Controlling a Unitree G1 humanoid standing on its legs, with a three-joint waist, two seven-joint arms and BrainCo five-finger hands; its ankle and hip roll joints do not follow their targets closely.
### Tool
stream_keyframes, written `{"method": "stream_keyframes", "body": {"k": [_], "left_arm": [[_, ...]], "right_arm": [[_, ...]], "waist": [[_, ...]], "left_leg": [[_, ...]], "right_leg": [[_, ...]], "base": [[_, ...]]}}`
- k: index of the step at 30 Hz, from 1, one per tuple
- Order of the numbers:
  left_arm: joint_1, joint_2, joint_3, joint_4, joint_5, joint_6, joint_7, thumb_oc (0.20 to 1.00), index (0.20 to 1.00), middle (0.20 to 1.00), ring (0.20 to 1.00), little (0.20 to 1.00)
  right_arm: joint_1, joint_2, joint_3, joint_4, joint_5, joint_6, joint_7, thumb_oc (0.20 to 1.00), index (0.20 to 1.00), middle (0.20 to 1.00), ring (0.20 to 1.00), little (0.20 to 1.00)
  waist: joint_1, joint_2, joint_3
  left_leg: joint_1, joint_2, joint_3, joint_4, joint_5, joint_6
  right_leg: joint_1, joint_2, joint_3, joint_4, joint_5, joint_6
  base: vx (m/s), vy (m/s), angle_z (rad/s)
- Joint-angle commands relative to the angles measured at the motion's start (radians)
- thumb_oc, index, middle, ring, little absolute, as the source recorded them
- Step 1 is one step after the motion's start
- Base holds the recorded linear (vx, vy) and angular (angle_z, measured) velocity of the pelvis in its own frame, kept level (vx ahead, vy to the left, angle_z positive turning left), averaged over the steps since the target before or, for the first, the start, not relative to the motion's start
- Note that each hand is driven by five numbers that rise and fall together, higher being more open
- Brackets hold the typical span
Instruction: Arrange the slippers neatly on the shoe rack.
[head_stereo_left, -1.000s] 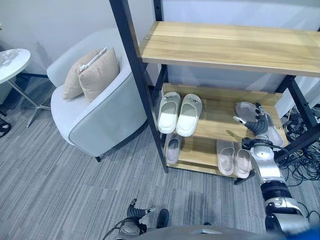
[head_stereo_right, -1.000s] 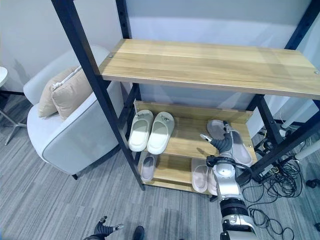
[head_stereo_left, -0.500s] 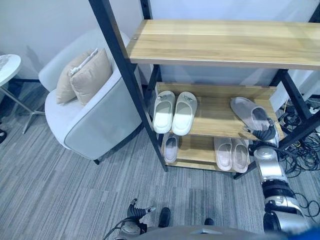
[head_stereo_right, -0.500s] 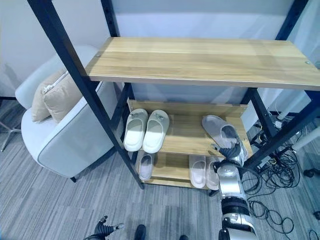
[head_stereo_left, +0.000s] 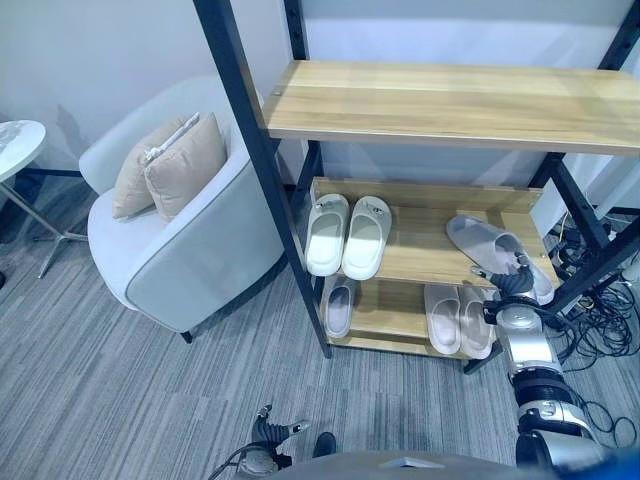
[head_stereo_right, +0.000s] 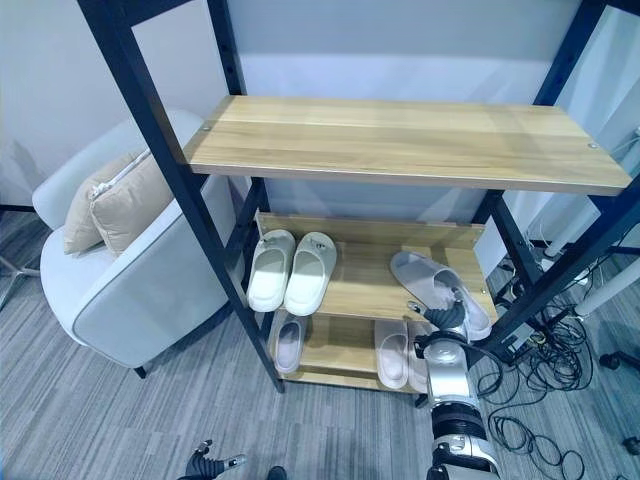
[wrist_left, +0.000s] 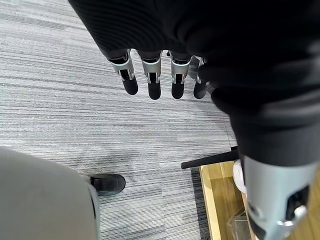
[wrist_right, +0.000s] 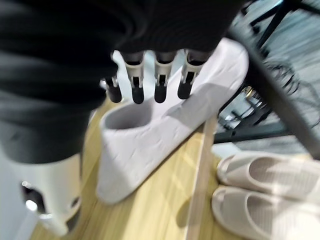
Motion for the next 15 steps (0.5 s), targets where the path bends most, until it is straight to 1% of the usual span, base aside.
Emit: {"method": "stream_keyframes", "body": {"k": [1, 4, 6, 9, 11, 13, 15], "left_arm": [[0.108, -0.038, -0.054, 0.181, 0.023, 0.049, -0.020, 1.000, 1.000, 1.000, 1.000, 1.000], [0.111, -0.030, -0.055, 0.186, 0.028, 0.050, -0.021, 1.000, 1.000, 1.000, 1.000, 1.000], [0.112, -0.026, -0.056, 0.189, 0.029, 0.052, -0.022, 1.000, 1.000, 1.000, 1.000, 1.000], [0.118, -0.022, -0.060, 0.193, 0.035, 0.051, -0.018, 1.000, 1.000, 1.000, 1.000, 1.000], [0.117, -0.022, -0.058, 0.195, 0.034, 0.054, -0.017, 1.000, 1.000, 1.000, 1.000, 1.000], [0.119, -0.020, -0.056, 0.198, 0.031, 0.058, -0.019, 1.000, 1.000, 1.000, 1.000, 1.000], [0.120, -0.021, -0.056, 0.199, 0.027, 0.058, -0.021, 1.000, 1.000, 1.000, 1.000, 1.000]], "right_arm": [[-0.069, -0.009, -0.023, 0.034, 0.026, -0.062, 0.034, 1.000, 1.000, 1.000, 1.000, 1.000], [-0.105, -0.018, 0.006, 0.129, 0.028, -0.069, 0.077, 1.000, 1.000, 1.000, 1.000, 1.000], [-0.121, -0.002, 0.014, 0.173, 0.049, -0.076, 0.103, 1.000, 1.000, 1.000, 1.000, 1.000], [-0.145, 0.012, 0.011, 0.193, 0.096, -0.124, 0.081, 1.000, 1.000, 1.000, 1.000, 1.000], [-0.154, 0.011, 0.013, 0.199, 0.104, -0.120, 0.093, 1.000, 1.000, 1.000, 1.000, 1.000], [-0.160, 0.015, 0.020, 0.209, 0.112, -0.103, 0.120, 1.000, 1.000, 1.000, 1.000, 1.000], [-0.162, 0.034, 0.030, 0.190, 0.115, -0.087, 0.140, 1.000, 1.000, 1.000, 1.000, 1.000]], "waist": [[0.028, -0.017, 0.016], [0.036, -0.023, 0.014], [0.041, -0.027, 0.012], [0.047, -0.030, 0.011], [0.047, -0.032, 0.012], [0.046, -0.033, 0.012], [0.046, -0.034, 0.013]], "left_leg": [[0.012, 0.020, 0.027, 0.007, -0.015, 0.001], [0.012, 0.020, 0.022, 0.007, -0.014, 0.001], [0.012, 0.020, 0.019, 0.007, -0.014, 0.001], [0.010, 0.019, 0.015, 0.007, -0.014, 0.000], [0.010, 0.019, 0.014, 0.007, -0.014, -0.001], [0.012, 0.020, 0.015, 0.007, -0.014, 0.000], [0.013, 0.021, 0.017, 0.007, -0.015, 0.000]], "right_leg": [[0.026, -0.080, -0.012, 0.007, 0.001, 0.058], [0.027, -0.079, -0.018, 0.007, 0.000, 0.057], [0.027, -0.078, -0.020, 0.007, 0.000, 0.056], [0.029, -0.078, -0.023, 0.007, -0.001, 0.057], [0.030, -0.078, -0.023, 0.007, -0.001, 0.057], [0.031, -0.078, -0.023, 0.007, -0.001, 0.057], [0.030, -0.078, -0.021, 0.007, -0.001, 0.057]], "base": [[0.00, 0.000, 0.00], [0.00, 0.000, 0.00], [0.00, 0.000, 0.00], [0.00, 0.000, 0.00], [0.00, 0.000, 0.00], [0.00, 0.000, 0.00], [0.00, 0.000, 0.00]]}}
